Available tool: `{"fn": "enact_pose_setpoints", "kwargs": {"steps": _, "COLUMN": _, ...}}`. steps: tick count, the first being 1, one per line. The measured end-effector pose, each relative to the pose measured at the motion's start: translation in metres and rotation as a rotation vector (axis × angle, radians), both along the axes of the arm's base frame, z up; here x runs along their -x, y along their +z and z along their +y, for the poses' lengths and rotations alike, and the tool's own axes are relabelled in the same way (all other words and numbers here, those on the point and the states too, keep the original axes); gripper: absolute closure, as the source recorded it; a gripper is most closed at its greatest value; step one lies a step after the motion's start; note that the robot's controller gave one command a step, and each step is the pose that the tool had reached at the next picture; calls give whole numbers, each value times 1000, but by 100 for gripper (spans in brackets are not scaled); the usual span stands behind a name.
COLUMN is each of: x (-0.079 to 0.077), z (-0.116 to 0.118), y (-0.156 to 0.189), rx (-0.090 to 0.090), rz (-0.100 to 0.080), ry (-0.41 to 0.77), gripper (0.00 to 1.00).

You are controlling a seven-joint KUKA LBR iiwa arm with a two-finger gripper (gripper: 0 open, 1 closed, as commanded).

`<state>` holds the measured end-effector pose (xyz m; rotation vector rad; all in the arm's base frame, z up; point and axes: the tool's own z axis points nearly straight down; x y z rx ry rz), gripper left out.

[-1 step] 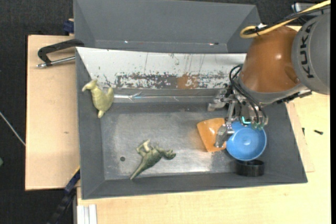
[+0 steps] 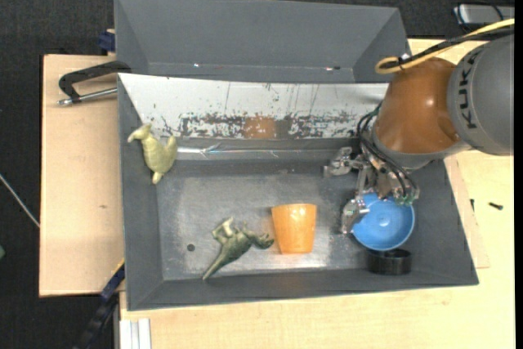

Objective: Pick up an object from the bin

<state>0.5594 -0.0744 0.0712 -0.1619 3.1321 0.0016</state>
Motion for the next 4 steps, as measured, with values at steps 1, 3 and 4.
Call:
{"fn": "enact_pose_setpoints", "kwargs": {"steps": 1, "x": 50, "z": 71, "y": 3, "rx": 1, "rz": -5, "ry": 61, "gripper": 0}}
{"fn": "enact_pose_setpoints", "kwargs": {"steps": 3, "x": 54, "z": 207, "y": 43, "rx": -3, "rz": -4, "ry": 217, "gripper": 0}}
{"fn": "enact_pose_setpoints", "kwargs": {"steps": 4, "x": 54, "z": 275, "y": 4, "rx": 14, "rz": -6, "ry": 160, "gripper": 0}}
